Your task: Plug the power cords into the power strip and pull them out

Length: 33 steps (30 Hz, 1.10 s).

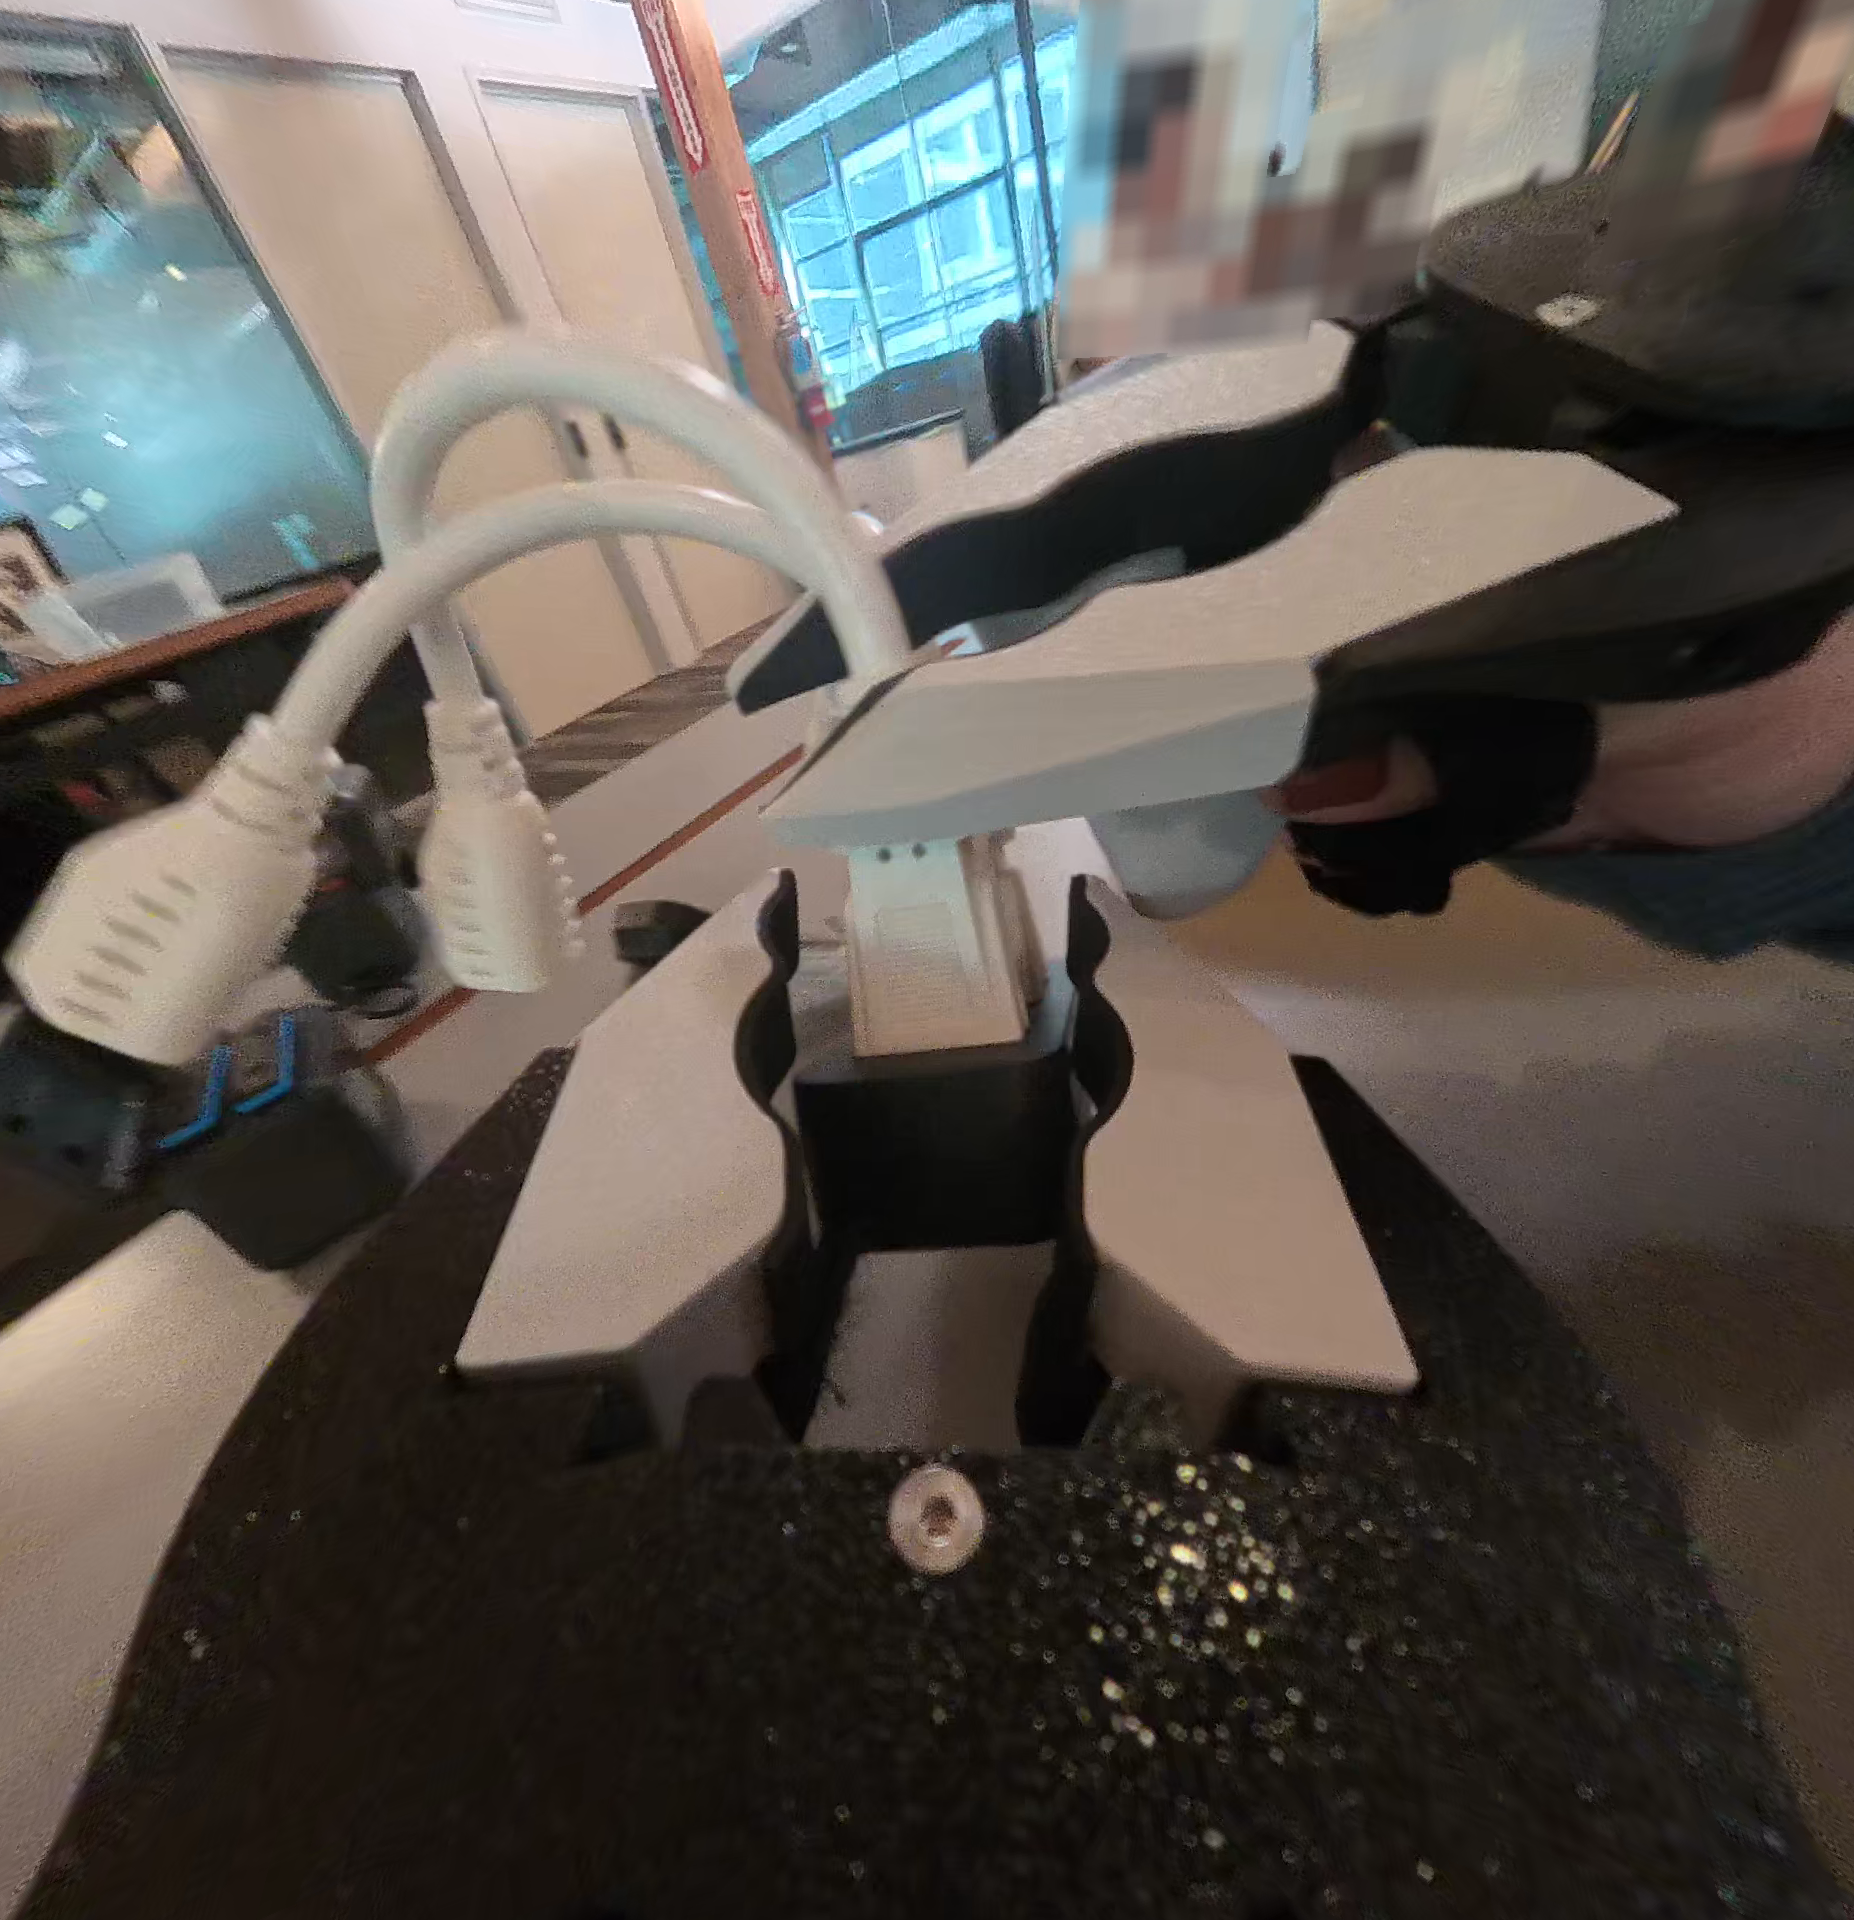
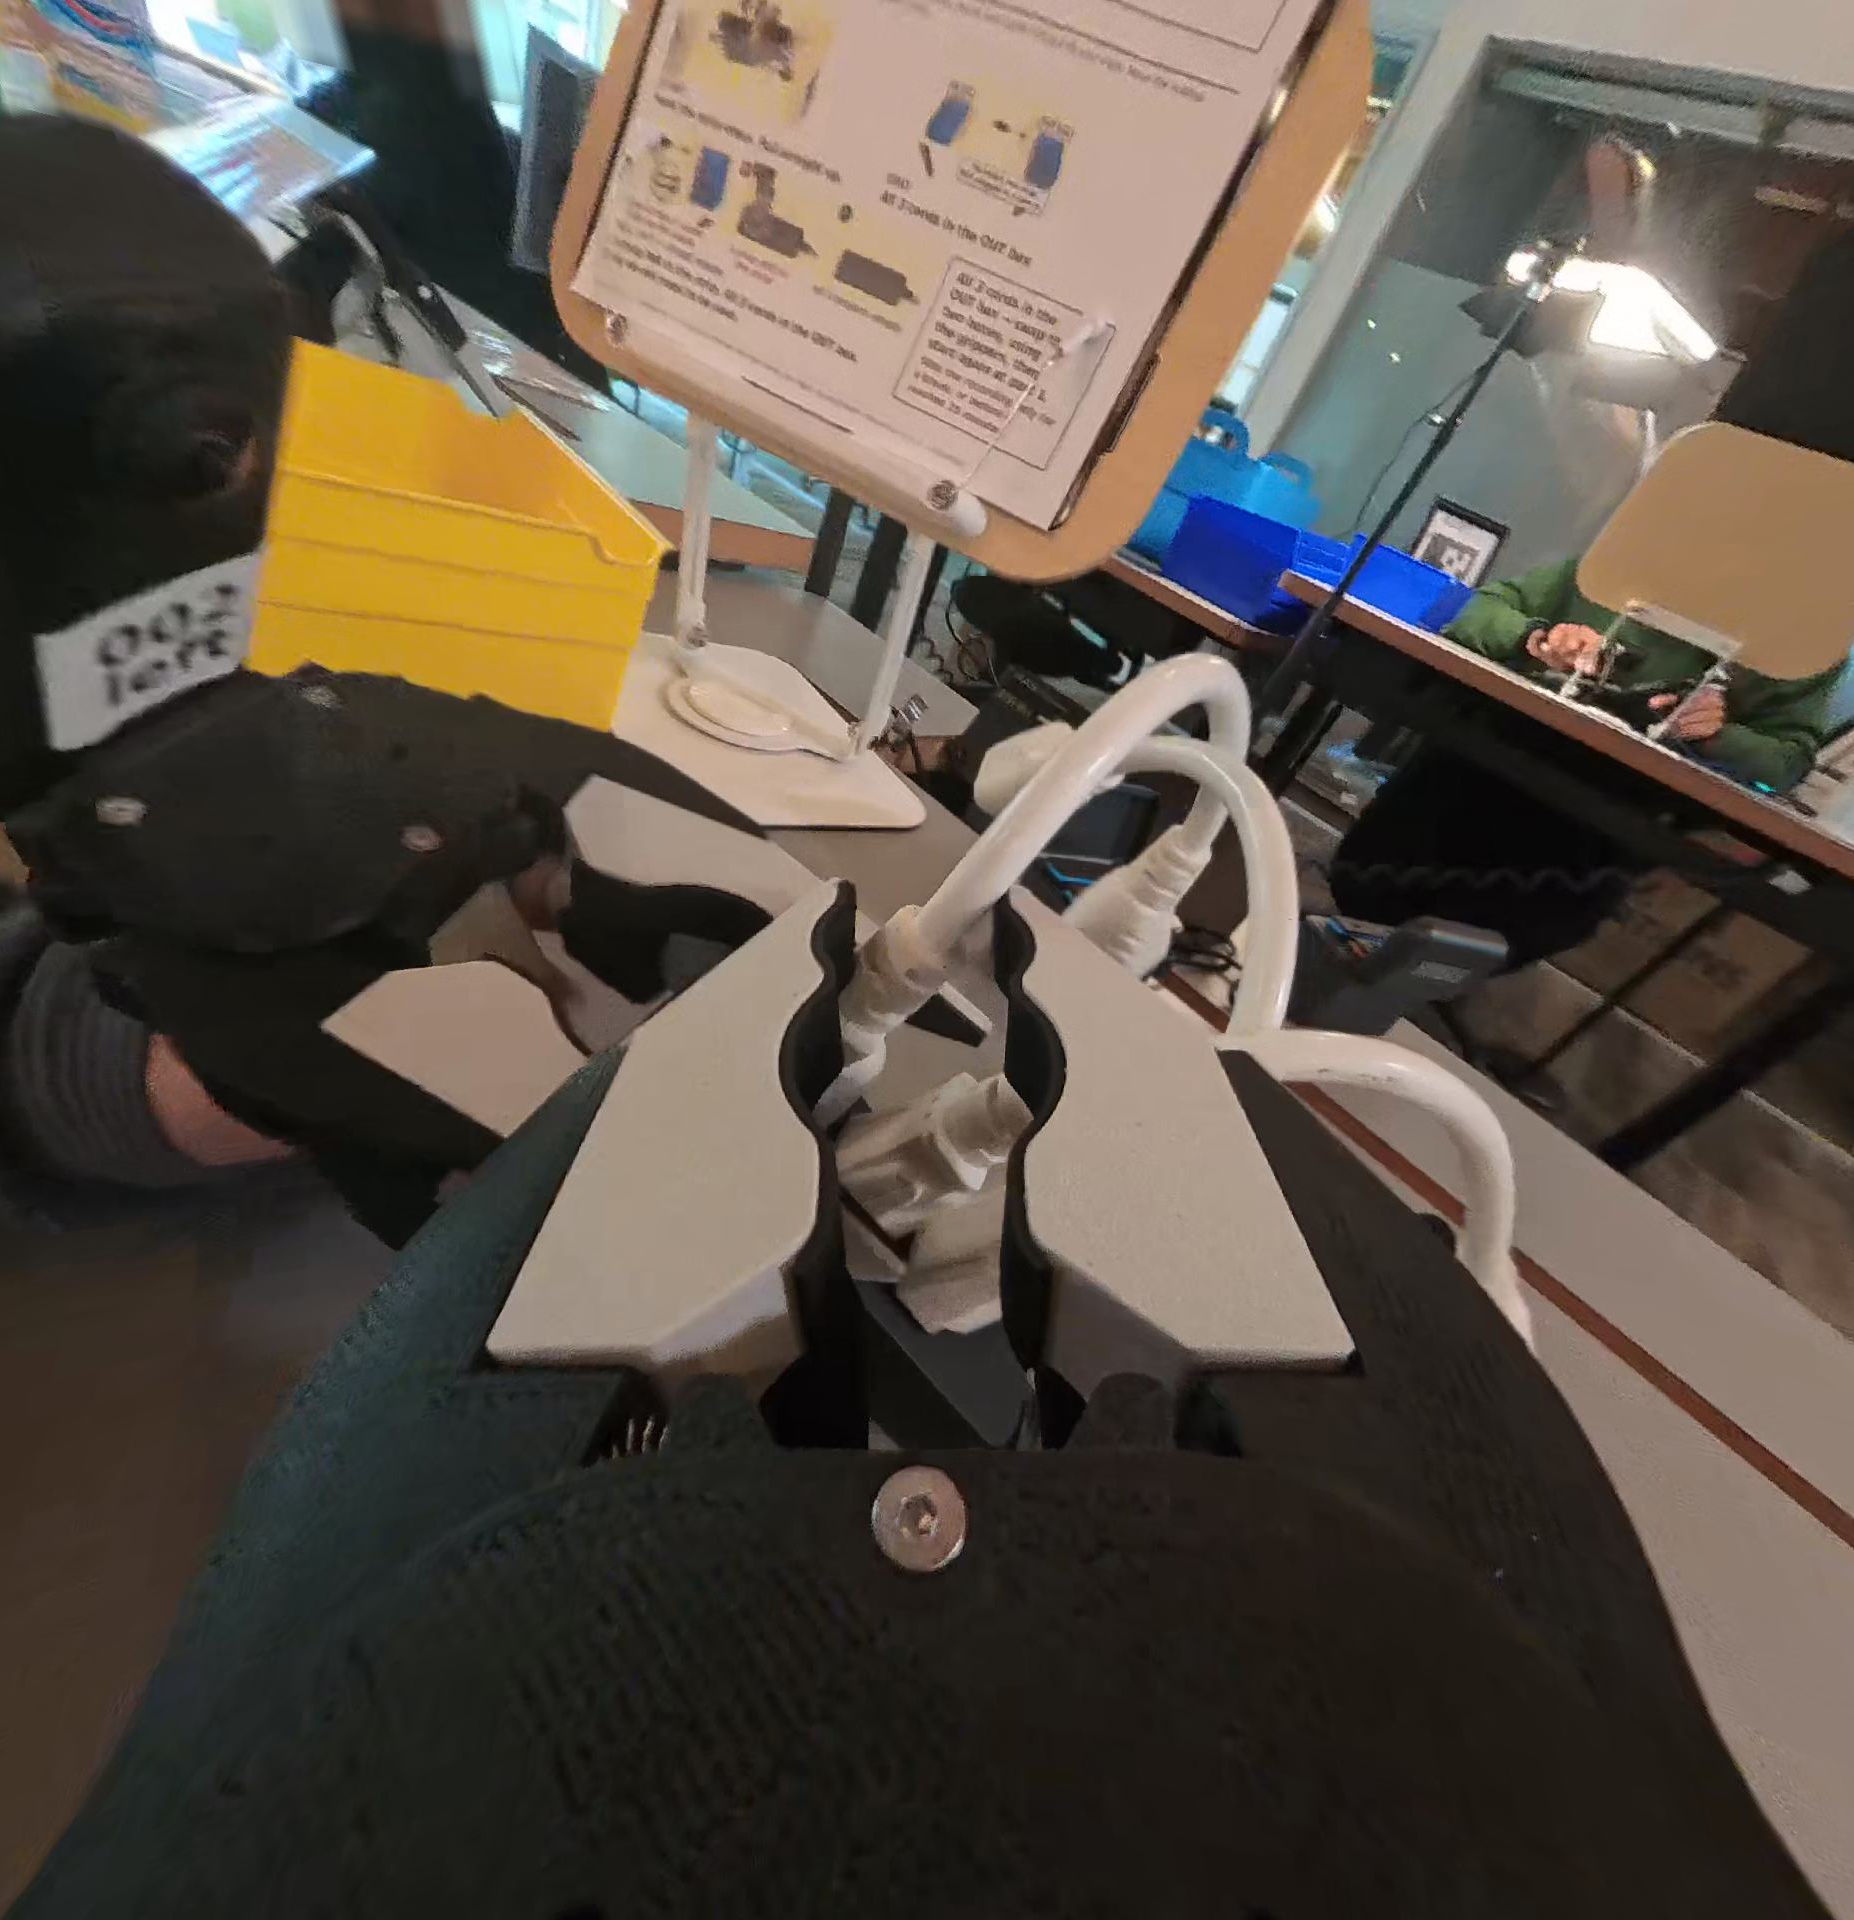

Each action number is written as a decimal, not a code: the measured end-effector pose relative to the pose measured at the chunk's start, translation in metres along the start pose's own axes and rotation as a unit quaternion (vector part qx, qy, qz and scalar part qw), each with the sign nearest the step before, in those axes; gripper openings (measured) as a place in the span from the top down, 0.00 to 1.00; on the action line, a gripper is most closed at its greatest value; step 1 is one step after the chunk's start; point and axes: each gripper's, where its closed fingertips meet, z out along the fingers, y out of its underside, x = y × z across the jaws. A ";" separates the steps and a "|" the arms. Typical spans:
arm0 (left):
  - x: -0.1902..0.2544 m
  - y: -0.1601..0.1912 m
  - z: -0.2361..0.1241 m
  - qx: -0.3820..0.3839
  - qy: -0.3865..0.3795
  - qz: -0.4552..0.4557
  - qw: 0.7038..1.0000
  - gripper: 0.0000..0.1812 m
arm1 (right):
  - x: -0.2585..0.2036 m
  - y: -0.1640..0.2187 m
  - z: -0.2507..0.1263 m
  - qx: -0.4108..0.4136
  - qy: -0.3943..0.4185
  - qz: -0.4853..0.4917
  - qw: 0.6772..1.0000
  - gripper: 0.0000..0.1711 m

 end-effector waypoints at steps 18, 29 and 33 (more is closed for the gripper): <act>0.013 0.045 -0.032 -0.169 0.018 -0.068 0.983 0.50 | -0.008 0.024 -0.007 0.025 -0.024 0.087 0.996 0.87; 0.015 0.052 -0.018 -0.191 0.040 -0.050 0.980 0.67 | -0.025 0.038 -0.001 -0.027 -0.045 0.085 0.995 0.81; 0.021 0.048 -0.015 -0.171 0.035 0.037 0.984 0.71 | -0.031 0.048 0.000 -0.079 -0.071 0.091 0.990 0.82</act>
